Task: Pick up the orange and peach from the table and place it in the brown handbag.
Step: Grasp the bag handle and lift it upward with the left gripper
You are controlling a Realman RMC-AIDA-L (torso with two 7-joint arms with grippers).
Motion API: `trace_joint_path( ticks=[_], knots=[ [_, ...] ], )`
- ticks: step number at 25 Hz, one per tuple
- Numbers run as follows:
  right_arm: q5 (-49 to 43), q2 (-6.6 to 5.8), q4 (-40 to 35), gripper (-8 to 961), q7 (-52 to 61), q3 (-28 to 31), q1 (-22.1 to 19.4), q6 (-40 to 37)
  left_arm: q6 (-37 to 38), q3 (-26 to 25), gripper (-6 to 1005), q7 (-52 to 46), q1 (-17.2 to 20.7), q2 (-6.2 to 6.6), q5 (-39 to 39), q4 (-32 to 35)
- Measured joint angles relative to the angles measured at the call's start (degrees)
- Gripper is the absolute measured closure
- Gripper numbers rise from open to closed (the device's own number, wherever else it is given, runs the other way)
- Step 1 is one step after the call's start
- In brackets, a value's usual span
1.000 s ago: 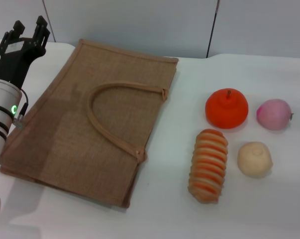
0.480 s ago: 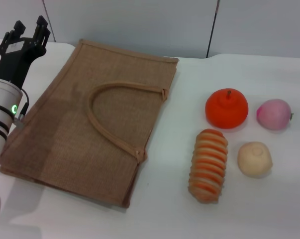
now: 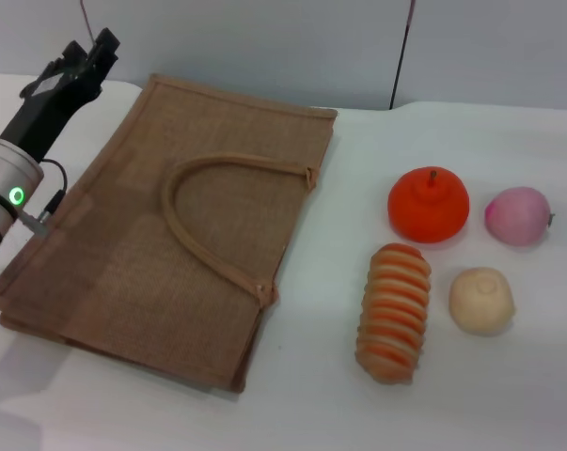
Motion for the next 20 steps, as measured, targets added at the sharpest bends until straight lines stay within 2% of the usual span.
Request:
trace_joint_path(
  ticks=[2, 4, 7, 12, 20],
  knots=[
    [0.0, 0.0, 0.0, 101, -0.01, 0.0, -0.01, 0.01, 1.48, 0.0, 381, -6.68, -0.24, -0.01, 3.16, 2.92],
    [0.0, 0.0, 0.0, 101, 0.0, 0.0, -0.02, 0.03, 2.19, 0.0, 381, -8.5, -0.36, -0.01, 4.08, 3.71],
    [0.0, 0.0, 0.0, 101, 0.02, 0.0, -0.08, 0.03, 5.03, -0.01, 381, -15.72, -1.26, -0.01, 9.6, 7.48],
    [0.0, -0.02, 0.0, 102, -0.07, 0.0, -0.13, 0.07, 7.0, 0.0, 382, -33.19, -4.14, 0.01, 24.21, 16.09],
    [0.0, -0.09, 0.0, 102, -0.07, 0.0, -0.11, 0.12, 5.54, 0.0, 383, -53.25, -8.56, 0.25, 44.98, 26.48]
  ],
)
